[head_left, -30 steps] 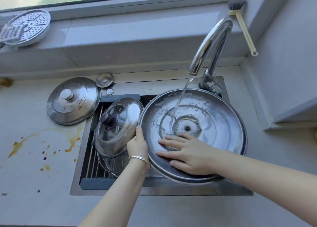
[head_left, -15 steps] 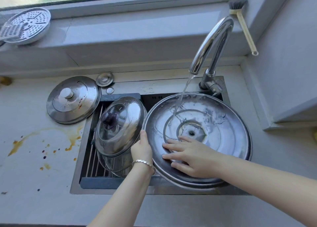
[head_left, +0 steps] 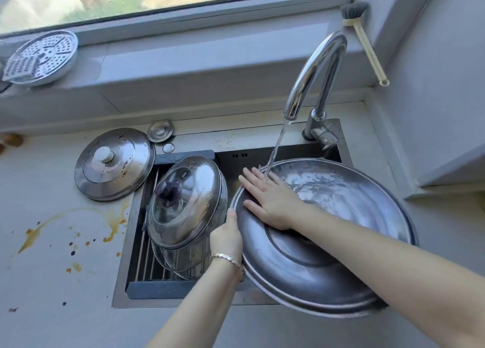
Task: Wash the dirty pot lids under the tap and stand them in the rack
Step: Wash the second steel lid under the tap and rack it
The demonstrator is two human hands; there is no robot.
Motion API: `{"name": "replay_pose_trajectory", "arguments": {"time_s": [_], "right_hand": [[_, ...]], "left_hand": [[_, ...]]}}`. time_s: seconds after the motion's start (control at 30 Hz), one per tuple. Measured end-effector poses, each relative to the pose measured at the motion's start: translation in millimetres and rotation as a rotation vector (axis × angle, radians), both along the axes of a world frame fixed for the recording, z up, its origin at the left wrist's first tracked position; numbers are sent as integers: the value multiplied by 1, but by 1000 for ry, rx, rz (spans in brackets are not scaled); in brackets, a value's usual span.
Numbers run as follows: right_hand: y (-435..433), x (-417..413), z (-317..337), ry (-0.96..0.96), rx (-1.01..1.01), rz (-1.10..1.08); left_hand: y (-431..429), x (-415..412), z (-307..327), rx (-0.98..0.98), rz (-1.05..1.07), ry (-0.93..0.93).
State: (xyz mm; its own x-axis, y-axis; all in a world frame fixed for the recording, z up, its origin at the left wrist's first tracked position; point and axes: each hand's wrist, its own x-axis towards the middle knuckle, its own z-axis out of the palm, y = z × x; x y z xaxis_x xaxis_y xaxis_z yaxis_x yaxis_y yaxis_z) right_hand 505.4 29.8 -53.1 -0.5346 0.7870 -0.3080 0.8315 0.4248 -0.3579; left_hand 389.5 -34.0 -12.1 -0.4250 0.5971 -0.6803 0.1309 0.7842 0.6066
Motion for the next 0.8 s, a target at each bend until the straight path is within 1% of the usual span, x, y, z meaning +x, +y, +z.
{"name": "replay_pose_trajectory", "arguments": {"time_s": [0.07,0.2,0.3,0.37,0.4,0.43,0.47,0.53,0.57,0.6,0.63,0.7,0.73,0.77,0.8], "right_hand": [[8,8,-2,-43,18,-54],[14,40,-15,-135,-41,-354],[1,69,-28,-216,-253,-508],[-11,78,-22,-242,-410,-534],[-17,78,-12,-219,-449,-517],[-23,76,-2,-152,-467,-498],[-28,73,10,-38,-491,-473],[-38,62,43,239,-603,-400],[-43,56,58,320,-652,-343],[-48,51,69,335,-636,-282],[-52,48,75,290,-540,-234],[-52,48,78,112,-234,-167],[-50,51,78,57,-126,-169],[-48,55,79,41,-71,-185],[-44,61,82,33,-53,-207]], "left_hand": [[4,-5,5,43,-27,43],[11,-16,20,118,-67,141],[19,-27,27,176,-110,241],[26,-29,32,183,-149,259],[29,-27,33,166,-179,261],[33,-26,30,140,-202,239],[37,-21,31,119,-206,188],[44,-10,26,29,-163,36],[47,-4,26,-27,-137,-42],[50,3,27,-63,-133,-124],[51,9,30,-89,-121,-181],[52,23,36,-109,-93,-280],[53,28,38,-105,-108,-309],[53,30,38,-107,-157,-310],[52,31,42,-95,-249,-263]]}}
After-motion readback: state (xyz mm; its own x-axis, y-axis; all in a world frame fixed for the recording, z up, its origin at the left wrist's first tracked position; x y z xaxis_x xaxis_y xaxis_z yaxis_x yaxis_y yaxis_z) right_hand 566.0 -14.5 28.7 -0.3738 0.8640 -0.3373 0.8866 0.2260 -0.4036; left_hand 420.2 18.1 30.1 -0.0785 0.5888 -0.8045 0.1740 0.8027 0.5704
